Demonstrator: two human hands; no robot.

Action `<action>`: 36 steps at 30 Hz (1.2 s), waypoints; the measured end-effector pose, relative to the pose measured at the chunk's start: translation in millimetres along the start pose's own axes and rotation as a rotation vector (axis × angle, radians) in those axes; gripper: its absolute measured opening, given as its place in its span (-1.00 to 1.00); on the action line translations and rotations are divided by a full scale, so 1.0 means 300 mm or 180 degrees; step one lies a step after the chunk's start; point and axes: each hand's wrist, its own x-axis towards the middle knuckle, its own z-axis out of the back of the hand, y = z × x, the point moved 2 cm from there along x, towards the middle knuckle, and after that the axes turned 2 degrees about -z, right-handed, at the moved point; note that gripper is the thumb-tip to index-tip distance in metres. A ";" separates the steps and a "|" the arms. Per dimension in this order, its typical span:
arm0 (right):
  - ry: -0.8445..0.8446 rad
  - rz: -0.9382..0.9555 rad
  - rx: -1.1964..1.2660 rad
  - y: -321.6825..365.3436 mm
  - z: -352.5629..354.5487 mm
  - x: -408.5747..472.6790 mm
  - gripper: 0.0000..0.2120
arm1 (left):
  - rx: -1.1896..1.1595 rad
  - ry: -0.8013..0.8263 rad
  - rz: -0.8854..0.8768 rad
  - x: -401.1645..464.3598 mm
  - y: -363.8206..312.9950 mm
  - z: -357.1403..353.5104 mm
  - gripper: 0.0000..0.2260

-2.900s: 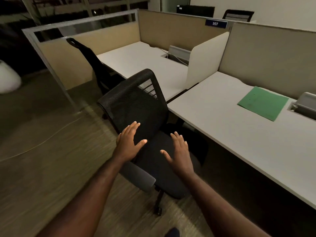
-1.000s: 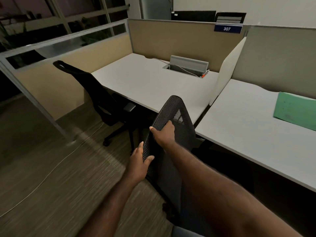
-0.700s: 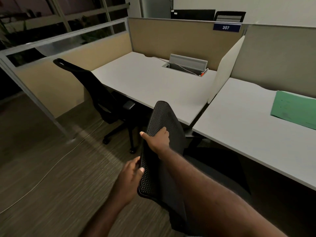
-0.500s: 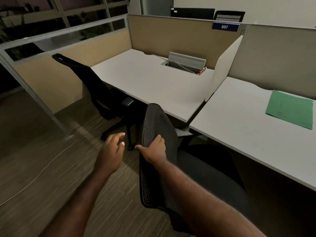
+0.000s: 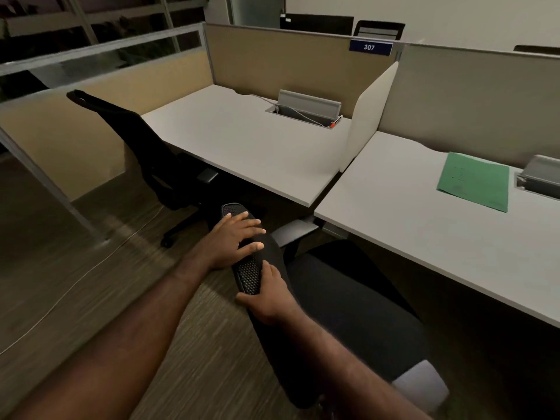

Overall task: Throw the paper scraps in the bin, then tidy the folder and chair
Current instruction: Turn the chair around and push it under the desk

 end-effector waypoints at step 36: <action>-0.1435 -0.0457 -0.1958 -0.446 0.199 -0.754 -0.18 | 0.0131 -0.1074 0.0294 -0.276 -0.691 -0.257 -0.64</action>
